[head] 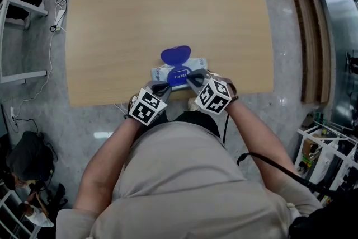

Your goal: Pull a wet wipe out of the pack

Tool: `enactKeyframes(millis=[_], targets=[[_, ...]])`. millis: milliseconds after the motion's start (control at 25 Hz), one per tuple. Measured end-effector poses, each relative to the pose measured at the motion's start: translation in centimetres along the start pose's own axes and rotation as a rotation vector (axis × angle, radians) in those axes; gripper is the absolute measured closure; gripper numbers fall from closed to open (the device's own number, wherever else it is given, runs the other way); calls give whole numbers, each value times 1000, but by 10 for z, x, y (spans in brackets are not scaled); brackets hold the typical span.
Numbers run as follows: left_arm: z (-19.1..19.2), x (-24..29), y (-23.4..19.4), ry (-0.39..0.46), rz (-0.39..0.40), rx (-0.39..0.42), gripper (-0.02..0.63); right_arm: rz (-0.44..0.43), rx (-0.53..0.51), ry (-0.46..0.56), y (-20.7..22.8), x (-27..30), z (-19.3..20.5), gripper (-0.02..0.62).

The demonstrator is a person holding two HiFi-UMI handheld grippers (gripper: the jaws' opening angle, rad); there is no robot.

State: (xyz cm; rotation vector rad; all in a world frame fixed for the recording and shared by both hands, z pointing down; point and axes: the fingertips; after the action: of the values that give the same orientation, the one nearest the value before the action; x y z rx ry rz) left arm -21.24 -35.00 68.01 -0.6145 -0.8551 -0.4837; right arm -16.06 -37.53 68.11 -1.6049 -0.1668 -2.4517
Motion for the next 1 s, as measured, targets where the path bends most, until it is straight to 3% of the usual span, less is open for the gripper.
enactKeyframes(millis=[1000], targets=[[2, 4, -1, -10, 24, 29, 591, 108, 116, 87, 20, -58, -29, 591]])
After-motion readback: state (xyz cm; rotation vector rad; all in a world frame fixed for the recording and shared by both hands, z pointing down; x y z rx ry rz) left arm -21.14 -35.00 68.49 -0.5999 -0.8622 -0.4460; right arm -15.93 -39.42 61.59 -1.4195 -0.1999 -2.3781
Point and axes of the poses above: the fingertips, and each gripper's own axes: x forward along the fingers, y to its right, z out of its underside, and after that the axes turned 9 degrees about -y, right-handed
